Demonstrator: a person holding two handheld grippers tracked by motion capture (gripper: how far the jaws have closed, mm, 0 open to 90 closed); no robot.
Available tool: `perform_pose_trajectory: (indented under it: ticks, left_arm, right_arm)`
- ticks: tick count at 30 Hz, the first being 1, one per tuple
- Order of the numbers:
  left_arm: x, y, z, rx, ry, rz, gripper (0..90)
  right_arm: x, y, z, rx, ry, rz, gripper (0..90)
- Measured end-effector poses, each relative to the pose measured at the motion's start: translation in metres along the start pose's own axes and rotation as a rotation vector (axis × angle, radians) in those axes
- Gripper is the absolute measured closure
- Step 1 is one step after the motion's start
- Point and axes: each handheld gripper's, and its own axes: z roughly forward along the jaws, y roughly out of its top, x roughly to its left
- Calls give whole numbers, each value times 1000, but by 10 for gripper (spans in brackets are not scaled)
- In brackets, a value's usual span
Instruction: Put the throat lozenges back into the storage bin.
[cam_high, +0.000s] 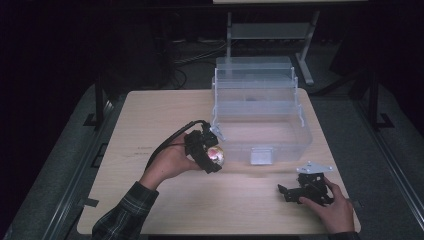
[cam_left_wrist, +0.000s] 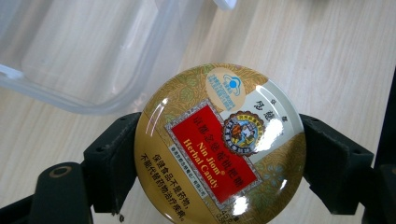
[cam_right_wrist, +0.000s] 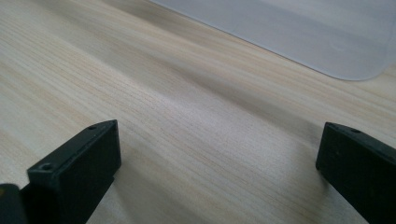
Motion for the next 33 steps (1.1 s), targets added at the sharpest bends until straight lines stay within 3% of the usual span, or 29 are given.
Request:
perform_pose_trajectory:
  ticks: [16, 33]
  left_arm:
    - [14, 18, -7, -16, 34, 6, 195]
    - [32, 35, -2, -23, 60, -10, 195]
  right_arm:
    - [0, 0, 0, 0, 0, -1, 0]
    - [0, 0, 0, 0, -1, -1, 0]
